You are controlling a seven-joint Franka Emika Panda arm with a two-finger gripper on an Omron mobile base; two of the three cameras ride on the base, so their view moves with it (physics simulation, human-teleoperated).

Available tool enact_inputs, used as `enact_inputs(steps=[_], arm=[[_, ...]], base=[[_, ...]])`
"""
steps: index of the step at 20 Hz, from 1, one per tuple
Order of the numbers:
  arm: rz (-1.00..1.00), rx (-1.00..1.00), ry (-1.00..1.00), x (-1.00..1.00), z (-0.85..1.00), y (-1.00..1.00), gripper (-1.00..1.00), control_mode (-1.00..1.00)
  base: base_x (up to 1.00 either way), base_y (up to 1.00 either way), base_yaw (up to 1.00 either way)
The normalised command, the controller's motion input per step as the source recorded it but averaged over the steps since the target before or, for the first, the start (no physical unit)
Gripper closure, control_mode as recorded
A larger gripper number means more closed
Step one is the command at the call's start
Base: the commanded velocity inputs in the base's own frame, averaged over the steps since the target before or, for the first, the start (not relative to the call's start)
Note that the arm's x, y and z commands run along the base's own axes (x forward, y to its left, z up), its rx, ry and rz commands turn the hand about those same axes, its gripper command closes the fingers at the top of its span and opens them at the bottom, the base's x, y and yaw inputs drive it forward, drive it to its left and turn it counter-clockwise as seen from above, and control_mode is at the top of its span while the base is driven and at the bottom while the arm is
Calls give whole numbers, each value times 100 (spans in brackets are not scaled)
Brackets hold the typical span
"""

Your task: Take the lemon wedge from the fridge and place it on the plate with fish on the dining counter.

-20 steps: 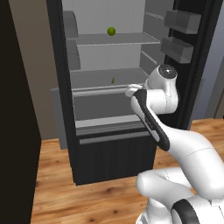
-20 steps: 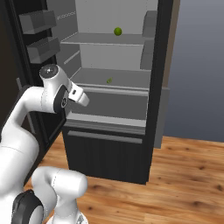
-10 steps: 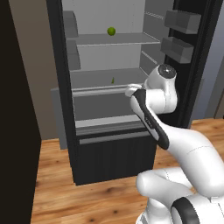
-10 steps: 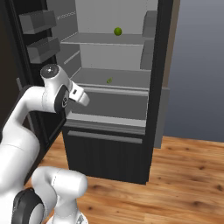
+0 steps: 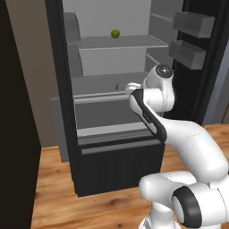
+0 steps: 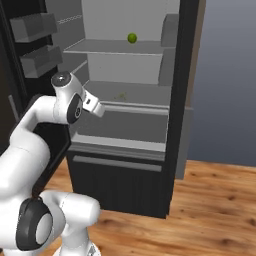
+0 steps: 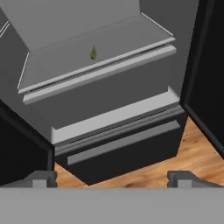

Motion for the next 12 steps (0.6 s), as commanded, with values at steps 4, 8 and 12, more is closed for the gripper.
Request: enact_inputs(steps=[4,8,12], arm=[[0,0,0,0,0,0,-100,100],[0,0,0,0,0,0,-100,100],[0,0,0,0,0,0,-100,100]], base=[[85,0,-5],[81,0,-6],[58,0,-1]])
